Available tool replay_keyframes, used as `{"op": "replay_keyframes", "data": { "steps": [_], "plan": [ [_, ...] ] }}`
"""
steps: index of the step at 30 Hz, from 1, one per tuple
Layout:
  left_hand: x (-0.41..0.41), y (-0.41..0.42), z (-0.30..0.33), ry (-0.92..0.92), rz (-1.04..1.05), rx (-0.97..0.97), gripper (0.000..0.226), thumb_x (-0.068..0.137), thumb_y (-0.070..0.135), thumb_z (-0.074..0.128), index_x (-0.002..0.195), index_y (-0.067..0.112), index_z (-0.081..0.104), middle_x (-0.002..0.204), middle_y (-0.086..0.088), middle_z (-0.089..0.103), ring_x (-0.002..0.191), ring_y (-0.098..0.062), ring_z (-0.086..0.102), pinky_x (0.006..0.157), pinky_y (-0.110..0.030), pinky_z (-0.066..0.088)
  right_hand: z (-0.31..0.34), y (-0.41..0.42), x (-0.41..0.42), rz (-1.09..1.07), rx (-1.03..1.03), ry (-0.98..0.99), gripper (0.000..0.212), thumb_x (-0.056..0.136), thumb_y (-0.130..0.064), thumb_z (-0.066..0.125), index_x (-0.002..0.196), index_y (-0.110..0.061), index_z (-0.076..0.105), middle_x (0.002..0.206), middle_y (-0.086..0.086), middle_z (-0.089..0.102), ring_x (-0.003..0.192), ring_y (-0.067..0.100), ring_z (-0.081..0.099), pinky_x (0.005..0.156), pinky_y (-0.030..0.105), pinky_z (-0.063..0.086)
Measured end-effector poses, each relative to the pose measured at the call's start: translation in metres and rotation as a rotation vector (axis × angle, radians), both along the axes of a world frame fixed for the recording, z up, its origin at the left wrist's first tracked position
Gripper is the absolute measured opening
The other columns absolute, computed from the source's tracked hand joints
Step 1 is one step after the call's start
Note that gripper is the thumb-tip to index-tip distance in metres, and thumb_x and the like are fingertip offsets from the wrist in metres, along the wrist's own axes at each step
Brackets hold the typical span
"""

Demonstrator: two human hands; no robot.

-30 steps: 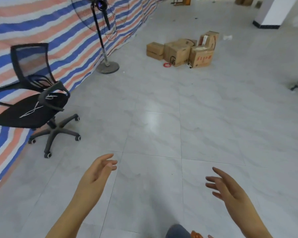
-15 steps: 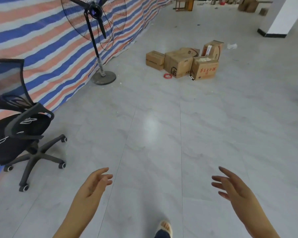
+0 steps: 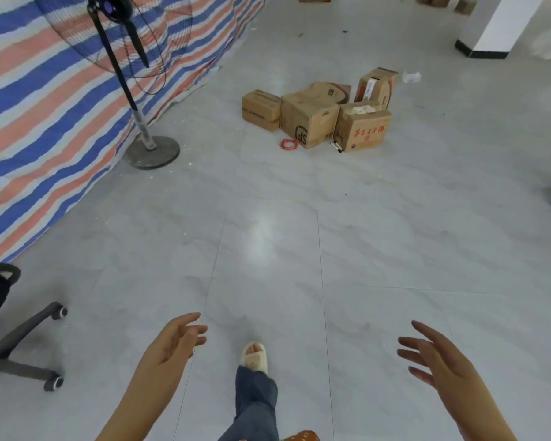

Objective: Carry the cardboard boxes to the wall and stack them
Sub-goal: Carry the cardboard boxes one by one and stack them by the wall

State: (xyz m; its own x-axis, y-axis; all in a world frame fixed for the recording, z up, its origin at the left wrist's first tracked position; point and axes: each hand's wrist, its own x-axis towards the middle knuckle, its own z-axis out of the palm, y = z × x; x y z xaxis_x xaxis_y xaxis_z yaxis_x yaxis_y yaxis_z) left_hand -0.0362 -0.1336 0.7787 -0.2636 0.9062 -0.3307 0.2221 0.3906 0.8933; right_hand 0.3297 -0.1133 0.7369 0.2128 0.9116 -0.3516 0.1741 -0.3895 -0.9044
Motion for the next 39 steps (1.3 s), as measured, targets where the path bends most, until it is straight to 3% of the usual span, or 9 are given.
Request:
{"op": "replay_keyframes", "data": {
  "steps": [3, 9, 13, 23, 27, 30, 31, 35, 39],
  "plan": [
    [-0.014, 0.091, 0.005, 0.012, -0.044, 0.021, 0.025, 0.098, 0.023, 0.045, 0.119, 0.020, 0.058, 0.111, -0.001, 0.068, 0.101, -0.014, 0.064, 0.099, -0.040, 0.047, 0.007, 0.072, -0.018, -0.047, 0.046, 0.034, 0.024, 0.097, -0.021, 0.050, 0.119, -0.025, 0.059, 0.103, 0.003, 0.072, 0.084, 0.004, 0.070, 0.072, 0.019, 0.055],
    [-0.034, 0.255, 0.026, 0.045, -0.153, 0.063, 0.020, 0.097, 0.028, 0.044, 0.108, 0.036, 0.058, 0.102, 0.011, 0.069, 0.092, 0.004, 0.065, 0.094, -0.032, 0.048, 0.035, 0.201, -0.054, -0.062, 0.089, 0.074, 0.021, 0.096, -0.031, 0.052, 0.116, -0.032, 0.059, 0.100, -0.003, 0.073, 0.095, 0.012, 0.070, 0.081, 0.027, 0.057],
    [-0.027, 0.327, 0.025, 0.039, -0.190, 0.046, 0.025, 0.091, 0.035, 0.046, 0.111, 0.031, 0.061, 0.100, 0.017, 0.070, 0.093, 0.001, 0.066, 0.093, -0.034, 0.048, 0.041, 0.270, -0.053, -0.089, 0.094, 0.138, 0.105, 0.029, -0.089, 0.067, 0.115, -0.030, 0.061, 0.101, -0.003, 0.074, 0.092, 0.015, 0.071, 0.080, 0.032, 0.057],
    [0.036, 0.538, -0.004, -0.032, -0.088, 0.015, 0.023, 0.098, 0.016, 0.044, 0.108, 0.026, 0.062, 0.099, 0.001, 0.072, 0.093, -0.009, 0.068, 0.085, -0.030, 0.050, 0.037, 0.496, 0.010, -0.136, 0.073, 0.222, 0.109, 0.022, -0.086, 0.071, 0.113, -0.025, 0.062, 0.099, 0.002, 0.074, 0.090, 0.017, 0.072, 0.079, 0.032, 0.057],
    [0.084, 0.637, 0.005, -0.095, -0.059, 0.045, 0.025, 0.098, 0.010, 0.043, 0.106, 0.023, 0.062, 0.097, -0.003, 0.072, 0.091, -0.013, 0.069, 0.080, -0.028, 0.050, 0.056, 0.596, 0.045, -0.135, 0.066, 0.262, 0.029, 0.090, -0.043, 0.059, 0.112, -0.024, 0.063, 0.106, 0.011, 0.072, 0.090, 0.018, 0.072, 0.078, 0.032, 0.057],
    [0.108, 0.695, 0.004, -0.077, -0.083, 0.042, 0.023, 0.098, 0.013, 0.043, 0.107, 0.026, 0.060, 0.101, 0.001, 0.070, 0.093, -0.012, 0.068, 0.083, -0.025, 0.050, 0.059, 0.662, 0.068, -0.098, 0.073, 0.207, 0.088, 0.045, -0.079, 0.073, 0.115, -0.027, 0.062, 0.103, 0.002, 0.074, 0.092, 0.015, 0.071, 0.079, 0.030, 0.058],
    [0.112, 0.712, 0.004, -0.075, -0.091, 0.037, 0.023, 0.097, 0.015, 0.043, 0.107, 0.027, 0.060, 0.101, 0.002, 0.070, 0.094, -0.011, 0.068, 0.085, -0.025, 0.050, 0.058, 0.683, 0.073, -0.111, 0.070, 0.199, 0.094, 0.039, -0.081, 0.072, 0.115, -0.027, 0.062, 0.103, 0.002, 0.074, 0.092, 0.015, 0.071, 0.079, 0.030, 0.057],
    [0.112, 0.781, -0.006, -0.080, -0.037, 0.013, 0.024, 0.097, 0.011, 0.044, 0.106, 0.024, 0.061, 0.098, 0.000, 0.071, 0.093, -0.017, 0.068, 0.085, -0.029, 0.051, 0.047, 0.765, 0.079, -0.095, 0.024, 0.238, 0.037, 0.080, -0.046, 0.057, 0.111, -0.027, 0.063, 0.105, 0.008, 0.073, 0.092, 0.017, 0.071, 0.077, 0.028, 0.058],
    [0.102, 0.865, -0.019, -0.092, -0.029, -0.025, 0.022, 0.099, 0.012, 0.041, 0.110, 0.019, 0.059, 0.106, -0.005, 0.068, 0.100, -0.021, 0.064, 0.093, -0.039, 0.048, 0.036, 0.843, 0.072, -0.088, -0.006, 0.163, 0.099, 0.032, -0.084, 0.071, 0.114, -0.029, 0.062, 0.101, -0.001, 0.074, 0.092, 0.015, 0.071, 0.079, 0.030, 0.057]
  ]
}}
